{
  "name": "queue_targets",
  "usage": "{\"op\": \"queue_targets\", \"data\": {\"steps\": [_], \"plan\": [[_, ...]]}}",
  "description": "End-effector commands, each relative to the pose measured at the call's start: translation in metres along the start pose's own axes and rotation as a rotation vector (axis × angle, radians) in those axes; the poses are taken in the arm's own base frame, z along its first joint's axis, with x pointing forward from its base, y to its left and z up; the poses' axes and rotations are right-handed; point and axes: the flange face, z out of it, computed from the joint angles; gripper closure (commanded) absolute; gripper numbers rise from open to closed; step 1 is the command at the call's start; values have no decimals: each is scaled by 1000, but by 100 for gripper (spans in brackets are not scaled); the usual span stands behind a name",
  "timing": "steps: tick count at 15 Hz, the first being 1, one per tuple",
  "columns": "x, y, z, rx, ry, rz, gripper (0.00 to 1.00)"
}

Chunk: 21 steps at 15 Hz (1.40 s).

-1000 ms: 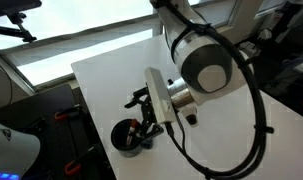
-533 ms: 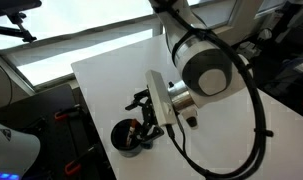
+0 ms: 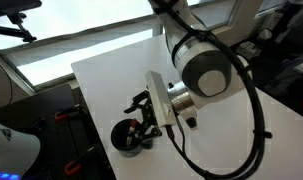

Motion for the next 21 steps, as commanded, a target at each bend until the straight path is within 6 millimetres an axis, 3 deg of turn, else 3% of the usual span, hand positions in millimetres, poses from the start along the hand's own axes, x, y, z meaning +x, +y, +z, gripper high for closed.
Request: {"op": "queue_targets", "data": {"steps": [1,2,3,4,5,6,8,9,10,12,20,21], "plan": [[0,1,-1,-3,12,-10,49],[0,1,-1,-5,13,-12,58],[0,1,0,-7,11,-7,46],[0,1,0,-8,7,-6,20],[1,1,1,1,-3,0,45],[1,1,1,1,-4,0,44],[1,1,1,1,-4,0,30],[2,1,1,1,-4,0,0],[2,2,1,3,-3,2,5],[3,3,0,7,1,3,0],[4,7,-1,10,12,-1,0],[4,8,-1,9,16,-2,18]]}}
